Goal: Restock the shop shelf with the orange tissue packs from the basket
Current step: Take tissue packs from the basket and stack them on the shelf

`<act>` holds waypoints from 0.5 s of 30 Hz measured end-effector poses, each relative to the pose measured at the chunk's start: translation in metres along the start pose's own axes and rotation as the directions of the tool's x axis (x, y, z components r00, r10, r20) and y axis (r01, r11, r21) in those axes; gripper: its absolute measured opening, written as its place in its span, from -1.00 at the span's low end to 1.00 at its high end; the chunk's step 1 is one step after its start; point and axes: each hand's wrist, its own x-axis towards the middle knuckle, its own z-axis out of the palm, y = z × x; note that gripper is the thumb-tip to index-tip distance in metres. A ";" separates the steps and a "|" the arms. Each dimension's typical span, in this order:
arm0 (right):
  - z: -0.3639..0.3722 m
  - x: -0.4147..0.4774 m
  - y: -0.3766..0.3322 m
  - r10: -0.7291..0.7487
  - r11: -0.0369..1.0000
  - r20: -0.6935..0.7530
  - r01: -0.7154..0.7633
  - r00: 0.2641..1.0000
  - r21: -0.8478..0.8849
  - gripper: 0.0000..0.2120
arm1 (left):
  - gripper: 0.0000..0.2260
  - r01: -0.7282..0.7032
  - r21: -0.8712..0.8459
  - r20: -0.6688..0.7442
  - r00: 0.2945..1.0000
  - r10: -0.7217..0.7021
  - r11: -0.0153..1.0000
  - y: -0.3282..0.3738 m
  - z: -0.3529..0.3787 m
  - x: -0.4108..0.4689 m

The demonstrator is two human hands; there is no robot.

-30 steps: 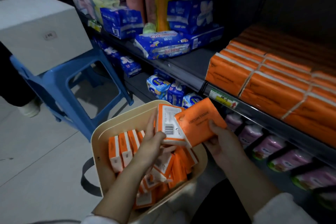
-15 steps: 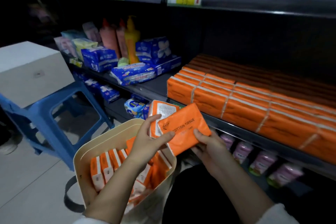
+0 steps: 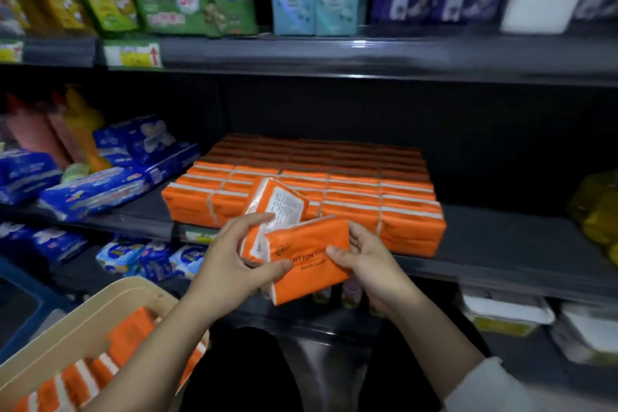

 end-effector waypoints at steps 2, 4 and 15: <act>-0.021 -0.003 -0.007 -0.035 0.999 -0.080 0.036 0.996 0.020 -0.69 | -0.42 -0.016 0.004 0.028 0.999 0.016 1.000 0.010 0.018 0.011; -0.043 -0.007 -0.015 -0.069 0.996 -0.131 0.077 0.989 0.050 -0.70 | -0.39 -0.021 -0.007 0.077 0.997 0.021 1.000 0.021 0.037 0.025; -0.188 -0.019 -0.055 -0.079 0.964 -0.535 0.202 0.841 0.176 -0.69 | -0.66 0.159 -0.302 0.183 0.977 -0.107 0.940 0.059 0.142 0.099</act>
